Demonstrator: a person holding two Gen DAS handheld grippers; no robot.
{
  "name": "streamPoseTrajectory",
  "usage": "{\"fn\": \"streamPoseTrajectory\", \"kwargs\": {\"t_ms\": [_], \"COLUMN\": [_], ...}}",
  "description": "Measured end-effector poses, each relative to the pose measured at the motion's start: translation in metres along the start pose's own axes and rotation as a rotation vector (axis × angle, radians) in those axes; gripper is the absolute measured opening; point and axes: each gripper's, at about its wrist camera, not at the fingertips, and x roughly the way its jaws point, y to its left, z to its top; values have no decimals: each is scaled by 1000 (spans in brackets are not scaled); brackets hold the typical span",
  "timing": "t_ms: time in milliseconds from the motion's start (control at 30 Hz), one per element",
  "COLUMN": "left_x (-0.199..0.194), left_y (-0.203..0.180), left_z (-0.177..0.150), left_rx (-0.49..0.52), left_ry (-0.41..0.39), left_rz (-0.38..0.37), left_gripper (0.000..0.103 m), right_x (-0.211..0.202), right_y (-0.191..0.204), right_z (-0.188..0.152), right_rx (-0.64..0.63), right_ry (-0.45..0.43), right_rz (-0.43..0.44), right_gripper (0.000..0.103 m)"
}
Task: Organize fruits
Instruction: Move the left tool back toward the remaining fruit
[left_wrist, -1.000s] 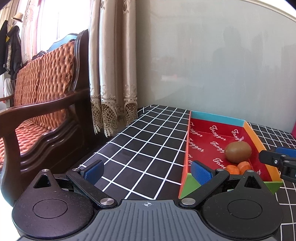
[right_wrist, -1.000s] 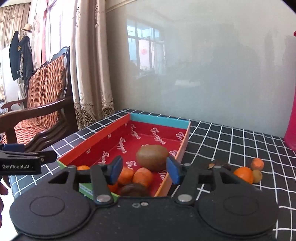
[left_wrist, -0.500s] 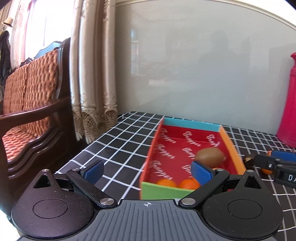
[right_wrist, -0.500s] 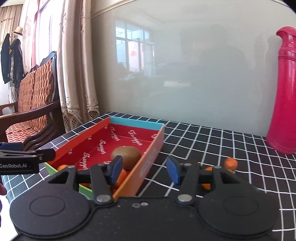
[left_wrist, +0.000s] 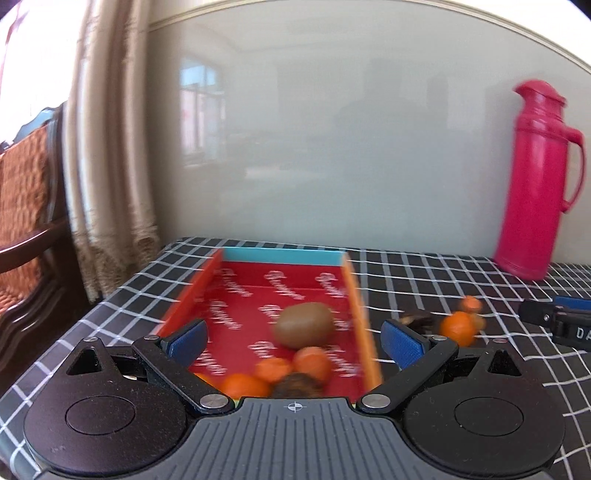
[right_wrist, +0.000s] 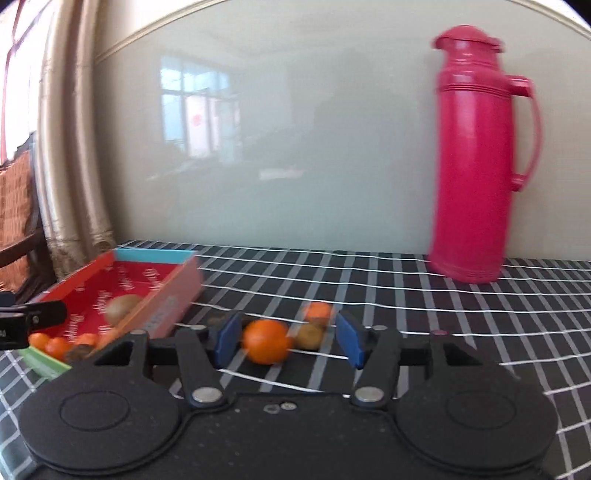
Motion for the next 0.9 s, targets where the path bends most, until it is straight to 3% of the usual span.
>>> {"fn": "streamPoseTrajectory", "kwargs": {"t_ms": [333,467,533,600,900], "left_x": [13,23,29,35,55], "left_y": [-79,-100,-109,-117,-142], "left_z": [1,-1,-2,-3,-11], "left_rx": [109,134,139,146,145], "left_ry": [-6,14,27,39,87], "left_rz": [-118,-139,-147,-153,-189], "left_gripper": [99,99,99,99,99], "right_x": [-3,-8,-11,-14,-25], "right_y": [-66,-84,-91,-100,-139], "right_z": [-17,-17,-18,-19,-24], "right_rx": [86,103,107,117,168], "right_ry": [24,8,-3,-3,4], "right_rz": [-115,-157,-174,-199,-249], "right_gripper": [60,79,81,89,91]}}
